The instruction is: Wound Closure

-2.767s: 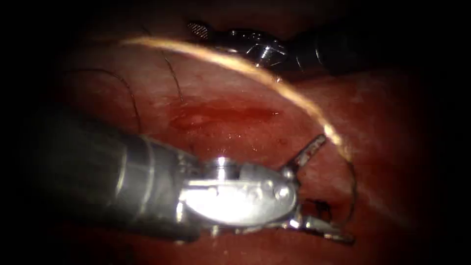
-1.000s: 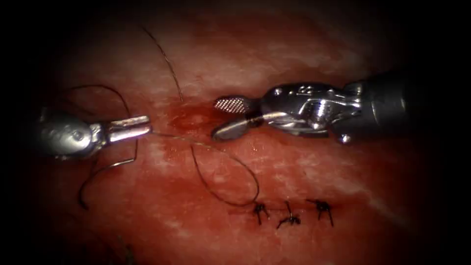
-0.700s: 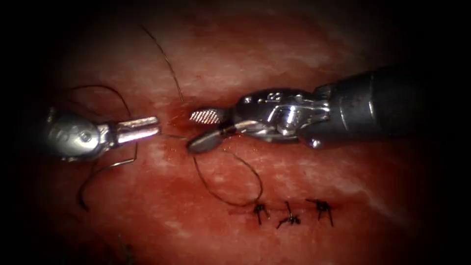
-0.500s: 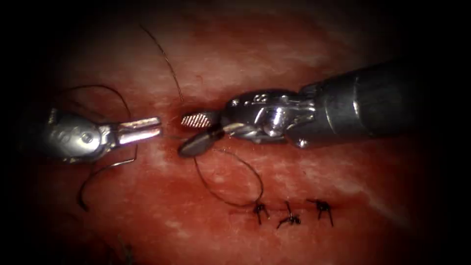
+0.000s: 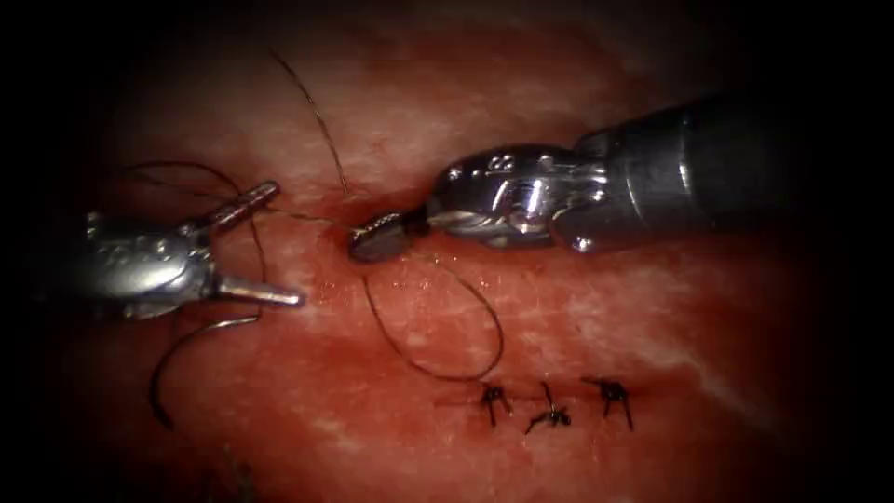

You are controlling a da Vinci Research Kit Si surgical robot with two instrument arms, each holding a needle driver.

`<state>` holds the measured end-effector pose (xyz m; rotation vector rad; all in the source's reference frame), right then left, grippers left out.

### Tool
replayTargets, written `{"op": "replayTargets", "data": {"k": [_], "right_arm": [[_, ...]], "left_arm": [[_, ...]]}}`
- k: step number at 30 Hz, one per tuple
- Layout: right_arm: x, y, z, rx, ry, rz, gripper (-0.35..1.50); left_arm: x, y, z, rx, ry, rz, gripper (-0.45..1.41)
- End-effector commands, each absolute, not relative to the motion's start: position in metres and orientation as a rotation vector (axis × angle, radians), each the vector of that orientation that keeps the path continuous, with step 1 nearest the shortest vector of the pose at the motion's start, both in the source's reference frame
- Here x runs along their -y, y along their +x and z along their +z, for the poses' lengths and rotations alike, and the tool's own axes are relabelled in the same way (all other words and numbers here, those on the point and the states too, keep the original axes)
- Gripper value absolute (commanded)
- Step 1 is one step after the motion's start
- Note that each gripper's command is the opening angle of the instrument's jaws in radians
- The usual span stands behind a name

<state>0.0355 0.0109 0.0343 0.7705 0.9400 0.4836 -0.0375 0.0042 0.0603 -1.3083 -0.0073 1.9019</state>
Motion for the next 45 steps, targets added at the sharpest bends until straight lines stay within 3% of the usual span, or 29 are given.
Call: {"op": "replayTargets", "data": {"k": [1, 9, 15, 21, 35, 45], "right_arm": [[-0.0109, 0.0359, 0.0352, -0.939, 0.766, 0.490, -0.35], [-0.0094, 0.0357, 0.0364, -0.936, 0.763, 0.466, -0.35], [-0.0096, 0.0351, 0.0366, -0.936, 0.764, 0.464, -0.35], [-0.0102, 0.0349, 0.0371, -0.933, 0.750, 0.475, -0.35], [-0.0101, 0.0347, 0.0368, -0.933, 0.751, 0.476, -0.35], [-0.0099, 0.0351, 0.0365, -0.931, 0.751, 0.475, -0.35]], "left_arm": [[-0.0035, -0.0378, 0.0605, -0.005, -1.271, 1.907, 1.14], [-0.0056, -0.0358, 0.0582, -0.030, -1.381, 1.771, 1.06], [-0.0055, -0.0344, 0.0576, -0.039, -1.457, 1.718, 0.78], [-0.0022, -0.0352, 0.0567, 0.083, -1.253, 1.930, 0.57], [-0.0062, -0.0346, 0.0518, 0.001, -1.236, 1.831, 0.78], [-0.0079, -0.0342, 0.0538, -0.050, -1.260, 1.781, 0.67]]}}
